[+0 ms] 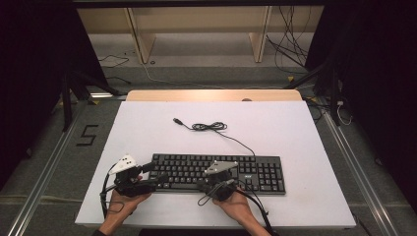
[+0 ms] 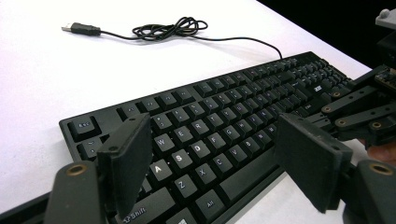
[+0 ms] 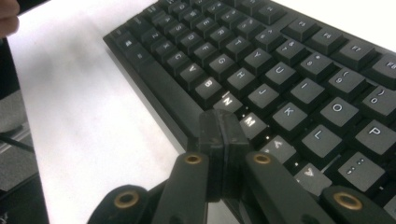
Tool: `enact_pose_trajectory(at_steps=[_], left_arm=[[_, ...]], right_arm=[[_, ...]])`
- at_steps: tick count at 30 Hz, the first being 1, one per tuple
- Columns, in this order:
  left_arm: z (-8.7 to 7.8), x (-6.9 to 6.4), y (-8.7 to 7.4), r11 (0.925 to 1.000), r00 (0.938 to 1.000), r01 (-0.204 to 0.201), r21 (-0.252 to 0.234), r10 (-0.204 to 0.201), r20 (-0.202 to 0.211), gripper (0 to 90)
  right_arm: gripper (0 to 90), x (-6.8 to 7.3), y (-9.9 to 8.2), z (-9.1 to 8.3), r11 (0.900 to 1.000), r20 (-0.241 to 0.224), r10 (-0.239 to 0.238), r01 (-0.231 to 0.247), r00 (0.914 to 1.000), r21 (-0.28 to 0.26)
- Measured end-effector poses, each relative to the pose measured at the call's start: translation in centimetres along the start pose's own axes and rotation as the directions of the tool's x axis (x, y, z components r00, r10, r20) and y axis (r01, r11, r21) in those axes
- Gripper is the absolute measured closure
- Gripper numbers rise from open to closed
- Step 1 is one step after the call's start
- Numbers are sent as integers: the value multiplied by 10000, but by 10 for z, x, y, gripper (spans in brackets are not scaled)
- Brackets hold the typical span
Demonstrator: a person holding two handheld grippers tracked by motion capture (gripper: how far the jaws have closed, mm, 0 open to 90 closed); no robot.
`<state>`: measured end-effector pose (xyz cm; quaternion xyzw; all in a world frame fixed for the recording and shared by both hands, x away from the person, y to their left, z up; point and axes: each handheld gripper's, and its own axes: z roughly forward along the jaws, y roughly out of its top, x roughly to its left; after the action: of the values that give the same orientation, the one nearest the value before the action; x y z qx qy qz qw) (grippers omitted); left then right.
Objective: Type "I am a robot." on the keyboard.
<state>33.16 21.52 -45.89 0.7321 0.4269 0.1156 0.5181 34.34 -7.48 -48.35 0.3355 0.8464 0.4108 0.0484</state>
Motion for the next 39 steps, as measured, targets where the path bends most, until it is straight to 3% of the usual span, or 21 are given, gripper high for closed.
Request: enact_pose_trajectory(at_steps=[14,29,35,39], left_arm=[[0,1,0,10000,10000,21,2,-21,-44,273],[2,5,0,9999,9998,82,60,-81,-153,280],[6,7,0,9994,9989,179,309,-166,-443,307],[8,11,-1,9979,9972,405,513,-371,-646,362]], right_arm=[[900,0,-1,0,10000,42,61,-61,10000,-71],[704,-6,5,-16,9970,-200,369,-381,9991,-670],[565,-8,6,-20,9958,-220,498,-514,9985,-755],[529,-9,6,-22,9948,-209,520,-536,9984,-867]])
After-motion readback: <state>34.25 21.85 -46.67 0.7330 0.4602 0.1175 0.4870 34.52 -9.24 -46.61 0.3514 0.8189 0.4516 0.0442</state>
